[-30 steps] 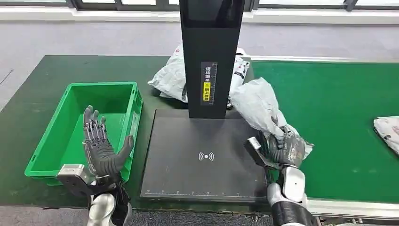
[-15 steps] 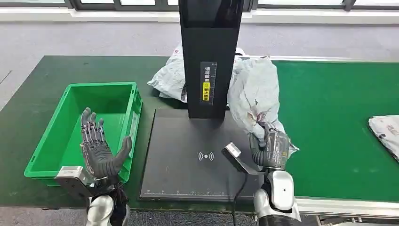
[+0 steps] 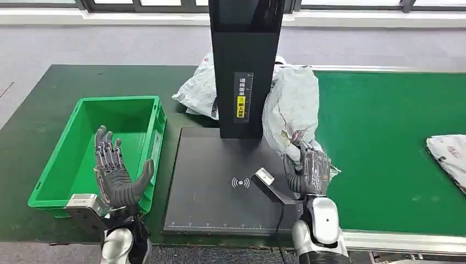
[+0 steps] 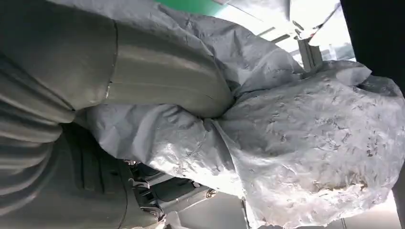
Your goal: Moved the parcel from conveyor to table for the left to box.
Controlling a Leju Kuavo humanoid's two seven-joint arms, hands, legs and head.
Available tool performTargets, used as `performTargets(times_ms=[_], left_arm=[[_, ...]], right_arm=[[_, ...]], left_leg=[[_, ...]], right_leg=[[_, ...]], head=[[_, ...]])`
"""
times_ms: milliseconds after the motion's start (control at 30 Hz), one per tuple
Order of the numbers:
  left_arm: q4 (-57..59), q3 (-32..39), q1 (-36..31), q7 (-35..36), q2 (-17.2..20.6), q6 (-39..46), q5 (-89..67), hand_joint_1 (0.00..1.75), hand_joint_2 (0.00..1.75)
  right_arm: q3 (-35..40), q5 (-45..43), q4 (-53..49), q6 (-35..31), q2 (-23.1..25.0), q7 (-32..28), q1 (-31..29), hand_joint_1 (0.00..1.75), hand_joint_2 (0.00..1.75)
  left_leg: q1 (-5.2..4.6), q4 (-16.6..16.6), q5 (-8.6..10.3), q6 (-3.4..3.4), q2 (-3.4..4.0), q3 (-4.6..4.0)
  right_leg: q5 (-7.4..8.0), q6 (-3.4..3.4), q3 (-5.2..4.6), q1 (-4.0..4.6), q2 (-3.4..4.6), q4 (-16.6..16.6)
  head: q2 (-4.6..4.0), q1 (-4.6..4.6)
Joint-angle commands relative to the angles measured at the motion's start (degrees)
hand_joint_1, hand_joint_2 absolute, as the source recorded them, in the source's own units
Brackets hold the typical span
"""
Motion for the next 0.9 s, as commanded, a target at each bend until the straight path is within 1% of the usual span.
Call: performTargets(times_ms=[33,67,100,133,167,200,367,433,467,533,567,700,733,767,900], left_arm=[[2.2,1.1,3.3,0.2,-4.2,-0.3,-0.3,0.00,1.75],[2.2,1.0,3.2,0.2,-4.2,-0.4,-0.4,0.00,1.75],[2.3,1.0,3.1,0.2,-4.2,-0.4,-0.4,0.00,1.75],[2.3,0.9,3.1,0.2,-4.2,-0.4,-0.4,0.00,1.75],[2.4,0.9,3.1,0.2,-4.2,-0.4,-0.3,0.00,1.75],[2.4,0.9,3.2,0.2,-4.2,-0.4,-0.4,0.00,1.75],[4.1,0.3,2.5,0.2,-4.2,-0.8,-0.2,0.00,1.75],[4.4,0.2,2.4,0.2,-4.2,-1.0,-0.2,0.00,1.75],[4.7,0.2,2.2,0.2,-4.2,-1.3,-0.3,0.00,1.75],[5.2,0.1,1.8,0.2,-4.2,-1.3,-0.3,0.00,1.75],[5.5,0.0,1.6,0.2,-4.2,-1.4,-0.3,0.00,1.75],[5.9,-0.1,1.3,0.2,-4.2,-1.3,-0.4,0.00,1.75],[5.8,-0.1,1.2,0.2,-4.2,-0.7,-0.9,0.00,1.75],[5.7,-0.1,1.2,0.2,-4.2,-0.4,-0.9,0.00,1.75],[4.7,0.2,2.0,0.2,-4.2,-0.4,-1.0,0.00,1.75]], right_arm=[[9.3,-1.4,8.1,11.0,0.9,-2.5,-1.6,1.75,1.75],[10.2,-1.4,9.5,11.2,1.2,-2.5,-1.5,1.75,1.75],[11.6,-1.2,11.9,11.9,1.4,-2.7,-1.7,1.75,1.75],[12.4,-1.1,14.0,12.3,1.3,-2.7,-2.1,1.75,1.75],[13.2,-1.0,15.5,12.6,1.4,-2.7,-2.0,1.75,1.75],[14.1,-0.4,17.3,13.5,1.2,-2.5,-2.6,1.75,1.75],[15.3,-4.3,25.1,12.1,1.2,-4.6,-4.2,1.75,1.75],[15.6,-4.7,26.0,12.1,1.0,-5.3,-4.3,1.75,1.75],[15.6,-5.9,26.6,12.1,1.1,-6.4,-4.3,1.75,1.75],[16.0,-6.2,26.7,12.3,1.0,-6.8,-4.2,1.75,1.75],[16.4,-6.8,26.5,12.7,0.9,-7.5,-4.0,1.75,1.75],[17.1,-7.7,26.2,13.4,0.9,-8.1,-4.0,1.75,1.75],[17.3,-8.3,26.1,13.5,0.9,-8.0,-4.1,1.06,1.75],[17.3,-8.5,25.9,12.9,0.9,-7.4,-4.4,0.00,1.75],[16.6,-9.5,24.6,10.8,0.9,-6.2,-5.1,0.00,1.75]], left_leg=[[0.03,-0.1,-0.08,0.00,0.30,0.18],[0.04,-0.1,-0.07,-0.01,0.41,0.27],[0.03,-0.1,-0.07,-0.01,0.29,0.23],[0.06,-0.2,-0.06,-0.01,0.36,0.31],[0.04,-0.1,-0.05,-0.01,0.23,0.20],[0.08,-0.2,-0.06,-0.02,0.39,0.39],[0.06,-0.3,-0.07,0.01,0.40,0.46],[0.06,-0.3,-0.04,0.02,0.32,0.45],[0.05,-0.1,-0.05,0.01,0.18,0.26],[0.06,-0.2,-0.04,0.02,0.18,0.34],[0.04,-0.1,-0.04,0.01,0.12,0.21],[0.03,-0.1,-0.04,0.01,0.12,0.22],[0.05,-0.2,-0.03,0.01,0.12,0.25],[0.04,-0.1,-0.04,0.00,0.08,0.15],[0.03,-0.1,-0.04,0.01,0.18,0.23]], right_leg=[[0.03,-0.03,0.11,0.04,0.27,-0.1],[0.06,-0.05,0.16,0.06,0.37,-0.2],[0.03,-0.04,0.14,0.04,0.29,-0.1],[0.06,-0.06,0.21,0.08,0.35,-0.2],[0.02,-0.04,0.12,0.05,0.23,-0.1],[0.06,-0.07,0.27,0.10,0.34,-0.3],[0.05,-0.04,0.34,0.08,0.35,-0.3],[0.06,-0.04,0.38,0.08,0.26,-0.4],[0.00,-0.02,0.21,0.05,0.15,-0.2],[0.02,-0.03,0.30,0.07,0.14,-0.3],[0.00,-0.02,0.18,0.04,0.10,-0.1],[-0.01,-0.04,0.18,0.04,0.09,-0.1],[0.00,-0.05,0.22,0.07,0.08,-0.2],[-0.02,-0.03,0.11,0.05,0.06,-0.1],[0.01,-0.04,0.16,0.05,0.13,-0.2]], head=[[0.00,0.00],[0.00,0.00],[0.00,0.00],[0.00,0.00],[0.00,0.00],[0.00,0.00],[0.00,0.02],[0.00,0.02],[0.00,0.00],[0.00,0.00],[0.00,0.00],[-0.02,0.02],[-0.02,0.00],[0.00,0.02],[0.00,0.00]])
